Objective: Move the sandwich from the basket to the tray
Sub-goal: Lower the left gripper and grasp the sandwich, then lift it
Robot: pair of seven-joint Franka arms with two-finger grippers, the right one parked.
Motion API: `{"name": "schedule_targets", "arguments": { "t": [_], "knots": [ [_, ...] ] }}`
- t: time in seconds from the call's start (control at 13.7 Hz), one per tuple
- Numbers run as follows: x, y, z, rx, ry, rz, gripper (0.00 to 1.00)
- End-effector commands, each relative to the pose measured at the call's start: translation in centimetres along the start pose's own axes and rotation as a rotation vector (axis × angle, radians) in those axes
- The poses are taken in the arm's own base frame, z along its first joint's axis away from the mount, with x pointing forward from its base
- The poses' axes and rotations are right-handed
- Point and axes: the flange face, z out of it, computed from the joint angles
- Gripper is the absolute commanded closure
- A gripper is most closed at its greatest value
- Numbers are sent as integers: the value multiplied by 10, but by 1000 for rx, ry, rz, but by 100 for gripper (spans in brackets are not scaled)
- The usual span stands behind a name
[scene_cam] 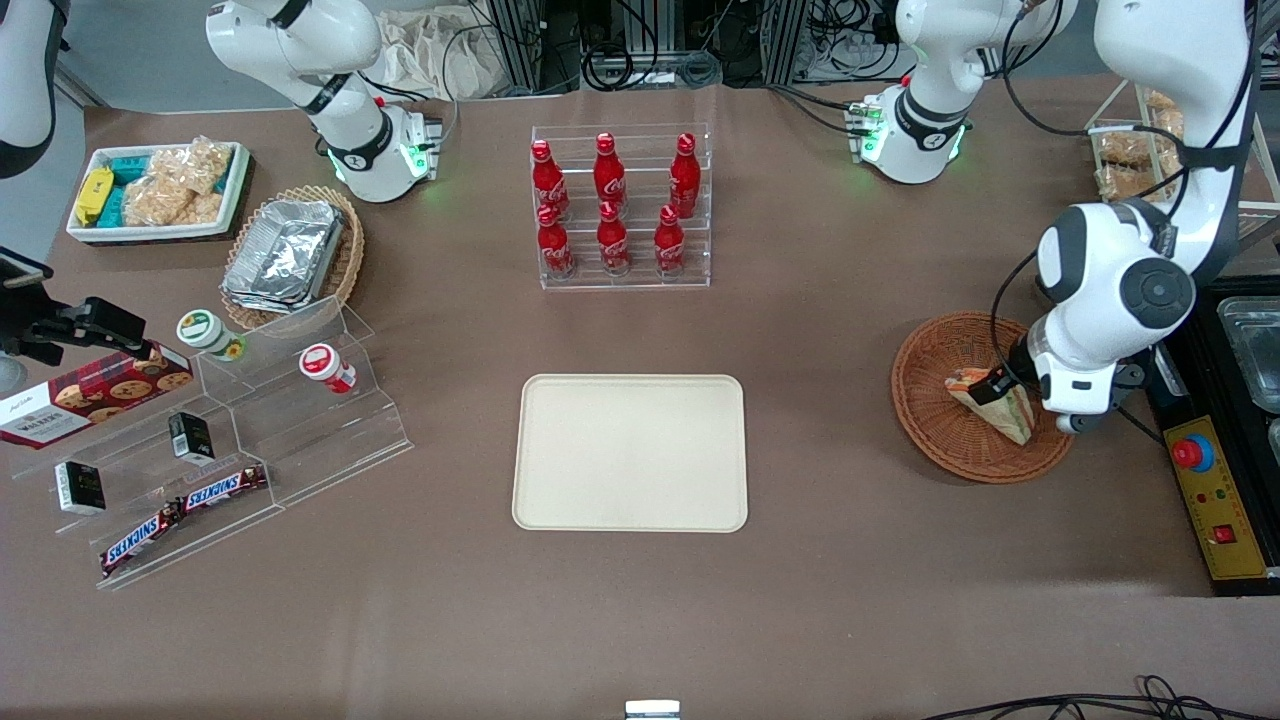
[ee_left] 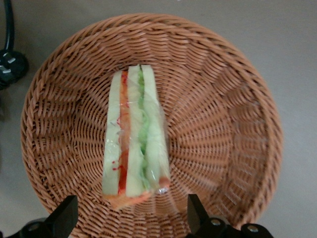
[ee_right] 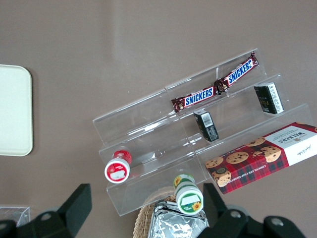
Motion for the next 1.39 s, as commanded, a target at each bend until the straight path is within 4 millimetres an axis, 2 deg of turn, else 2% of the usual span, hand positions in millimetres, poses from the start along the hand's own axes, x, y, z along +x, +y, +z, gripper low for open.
{"name": "schedule_targets", "arguments": {
  "t": [0.0, 0.37, 0.44, 0.51, 0.66, 0.73, 0.8, 0.88, 1.02, 1.17, 1.24, 1.32],
  "knots": [
    [3, 4, 14, 9, 22, -56, 1],
    [12, 1, 40, 3, 22, -125, 2],
    [14, -1, 40, -1, 27, -148, 10],
    [15, -1, 42, -5, 31, -157, 34],
    [17, -2, 52, 1, 24, -160, 93],
    [18, -2, 52, 0, 27, -152, 100],
    [21, -3, 50, -3, 30, -157, 100],
    [21, -2, 43, -9, 37, -142, 100],
    [21, 6, 7, -35, 71, -120, 100],
    [21, 21, -55, -43, 89, -30, 100],
    [16, 35, -81, -28, 67, 41, 100],
    [1, 56, -103, -8, 45, 125, 100]
  ]
}}
